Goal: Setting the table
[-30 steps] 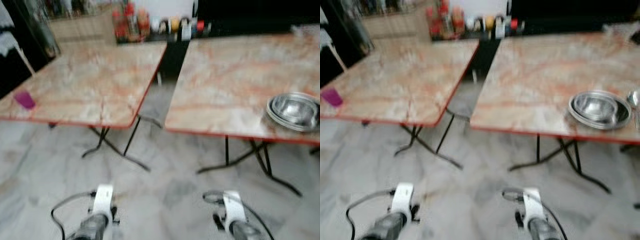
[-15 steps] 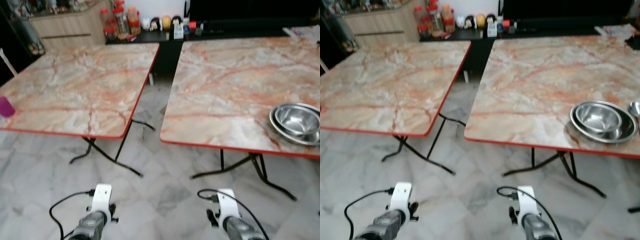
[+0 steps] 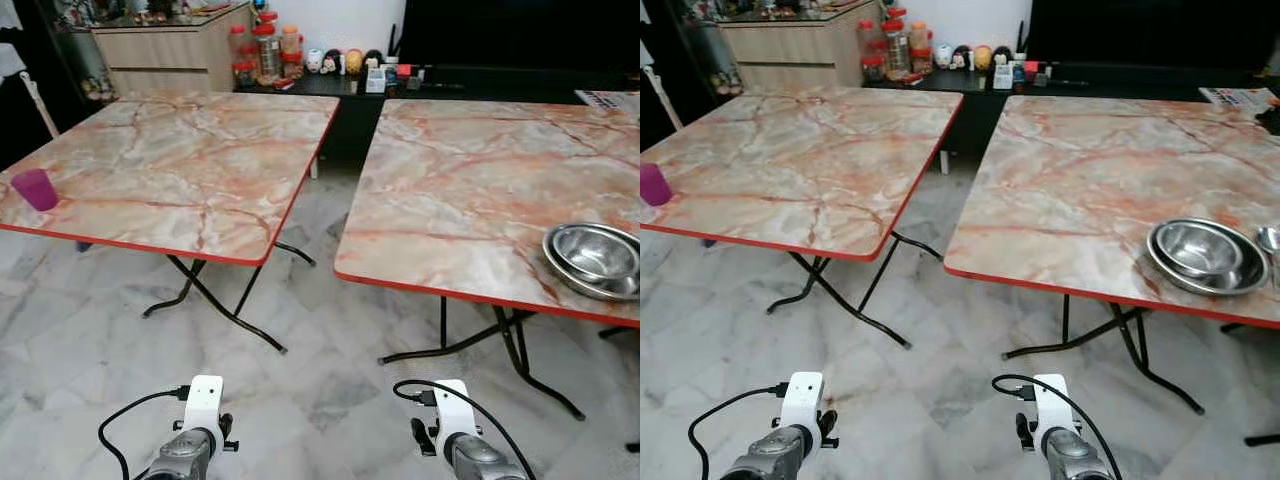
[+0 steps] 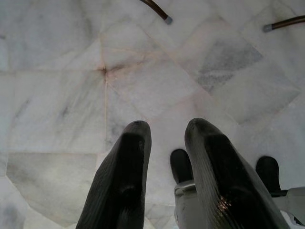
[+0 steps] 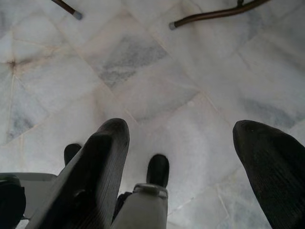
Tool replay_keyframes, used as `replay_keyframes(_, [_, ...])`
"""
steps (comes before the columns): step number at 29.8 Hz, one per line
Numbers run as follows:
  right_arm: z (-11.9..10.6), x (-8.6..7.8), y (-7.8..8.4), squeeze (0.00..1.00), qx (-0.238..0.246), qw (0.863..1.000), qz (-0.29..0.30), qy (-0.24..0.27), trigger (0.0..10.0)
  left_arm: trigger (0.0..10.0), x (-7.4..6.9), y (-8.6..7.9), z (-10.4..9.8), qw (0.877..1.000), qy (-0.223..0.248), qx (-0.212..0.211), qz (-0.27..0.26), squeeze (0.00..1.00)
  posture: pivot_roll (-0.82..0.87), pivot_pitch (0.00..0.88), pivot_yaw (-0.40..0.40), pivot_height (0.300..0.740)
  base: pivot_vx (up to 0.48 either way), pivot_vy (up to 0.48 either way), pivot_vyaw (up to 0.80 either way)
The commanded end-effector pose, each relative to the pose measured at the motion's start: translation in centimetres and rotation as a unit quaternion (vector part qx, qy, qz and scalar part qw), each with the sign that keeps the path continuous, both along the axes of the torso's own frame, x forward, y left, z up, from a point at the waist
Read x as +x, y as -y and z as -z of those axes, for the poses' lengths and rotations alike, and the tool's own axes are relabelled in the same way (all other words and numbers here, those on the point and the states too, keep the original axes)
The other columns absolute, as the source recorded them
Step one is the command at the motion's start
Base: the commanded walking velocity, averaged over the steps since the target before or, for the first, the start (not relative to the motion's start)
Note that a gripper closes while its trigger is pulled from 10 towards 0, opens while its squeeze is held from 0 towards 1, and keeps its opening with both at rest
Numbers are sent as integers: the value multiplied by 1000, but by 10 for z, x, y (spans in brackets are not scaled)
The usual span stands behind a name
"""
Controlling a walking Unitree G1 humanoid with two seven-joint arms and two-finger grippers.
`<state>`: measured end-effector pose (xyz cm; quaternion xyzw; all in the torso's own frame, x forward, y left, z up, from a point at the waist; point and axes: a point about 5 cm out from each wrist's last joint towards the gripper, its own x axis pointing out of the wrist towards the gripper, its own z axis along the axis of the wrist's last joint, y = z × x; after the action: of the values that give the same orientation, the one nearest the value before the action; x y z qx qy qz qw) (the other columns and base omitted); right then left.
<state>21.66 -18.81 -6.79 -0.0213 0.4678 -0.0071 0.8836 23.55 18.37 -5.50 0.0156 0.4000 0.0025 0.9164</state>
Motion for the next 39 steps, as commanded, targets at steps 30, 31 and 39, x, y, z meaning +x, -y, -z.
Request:
replay_keyframes(30, [-1, 4, -8, 0, 7, 1000, 4, 6, 10000, 10000, 2, -12, -2, 1000, -7, 15, 0, 0, -98, 3, 93, 740, 0, 354, 0])
replay_keyframes(31, [-1, 4, -8, 0, 9, 1000, 7, 7, 10000, 10000, 2, -12, -3, 1000, -7, 15, 0, 0, -98, 6, 94, 740, 0, 386, 0])
replay_keyframes(39, [-2, 5, -8, 0, 5, 1000, 2, -1, 10000, 10000, 4, -12, -4, 1000, -5, 15, 0, 0, -97, 25, 97, 740, 0, 385, -494])
